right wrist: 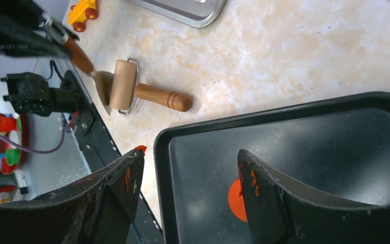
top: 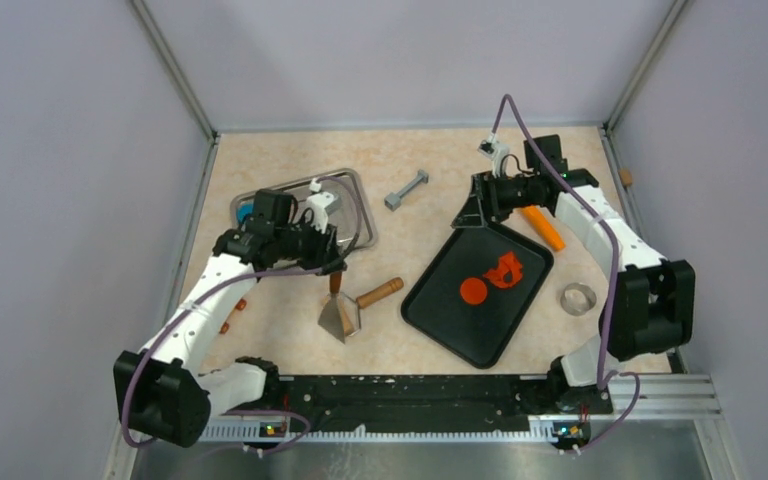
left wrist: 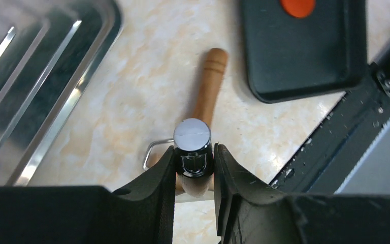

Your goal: Roll out the dumpling wrappers from the dough

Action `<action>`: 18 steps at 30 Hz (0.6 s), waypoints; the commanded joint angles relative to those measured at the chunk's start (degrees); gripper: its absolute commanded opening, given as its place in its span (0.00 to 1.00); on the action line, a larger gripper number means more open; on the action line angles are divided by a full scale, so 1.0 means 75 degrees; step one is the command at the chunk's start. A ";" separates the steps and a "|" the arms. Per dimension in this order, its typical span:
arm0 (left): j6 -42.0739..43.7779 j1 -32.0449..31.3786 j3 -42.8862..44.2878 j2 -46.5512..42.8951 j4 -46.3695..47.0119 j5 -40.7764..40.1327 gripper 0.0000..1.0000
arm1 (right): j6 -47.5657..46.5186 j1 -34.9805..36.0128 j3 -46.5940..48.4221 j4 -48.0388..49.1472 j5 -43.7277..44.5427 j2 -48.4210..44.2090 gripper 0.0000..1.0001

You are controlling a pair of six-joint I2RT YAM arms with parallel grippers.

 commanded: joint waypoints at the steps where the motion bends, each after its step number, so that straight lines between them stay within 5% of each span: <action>1: 0.1547 -0.0709 0.0525 0.0273 -0.0185 0.1223 0.00 | 0.1116 0.0105 0.0254 0.0867 -0.0588 0.0318 0.69; 12: 0.3006 -0.2478 0.3182 0.2368 -0.1839 0.0531 0.00 | 0.1370 0.0105 -0.0841 0.0976 -0.0426 -0.0431 0.69; 18: 0.2903 -0.3022 0.3119 0.2775 -0.1527 0.0286 0.00 | 0.1126 0.0103 -0.1264 0.0711 -0.0289 -0.0954 0.70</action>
